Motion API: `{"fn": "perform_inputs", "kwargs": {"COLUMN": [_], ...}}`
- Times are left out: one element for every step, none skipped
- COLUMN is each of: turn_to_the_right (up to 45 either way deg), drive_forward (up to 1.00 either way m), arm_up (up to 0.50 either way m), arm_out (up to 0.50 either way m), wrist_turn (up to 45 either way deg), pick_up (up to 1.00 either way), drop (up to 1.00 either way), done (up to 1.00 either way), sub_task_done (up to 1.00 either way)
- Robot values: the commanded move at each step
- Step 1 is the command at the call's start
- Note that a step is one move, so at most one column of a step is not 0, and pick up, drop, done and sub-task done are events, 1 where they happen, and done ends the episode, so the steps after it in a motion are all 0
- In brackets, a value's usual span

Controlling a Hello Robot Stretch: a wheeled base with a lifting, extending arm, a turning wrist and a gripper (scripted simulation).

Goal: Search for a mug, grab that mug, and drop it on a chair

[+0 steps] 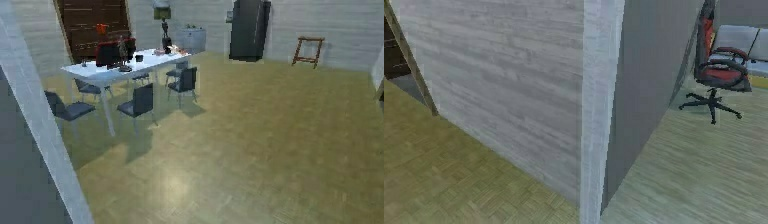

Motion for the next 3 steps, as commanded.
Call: {"fn": "perform_inputs", "kwargs": {"turn_to_the_right": [0.0,0.0,-12.0], "drive_forward": [1.00,1.00,0.00], "arm_up": [0.00,0.00,0.00], "arm_out": [0.00,0.00,0.00], "wrist_turn": [0.0,0.0,0.0], "pick_up": [0.00,0.00,0.00], "drop": [0.00,0.00,0.00], "done": [0.00,0.00,0.00], "sub_task_done": [0.00,0.00,0.00]}}
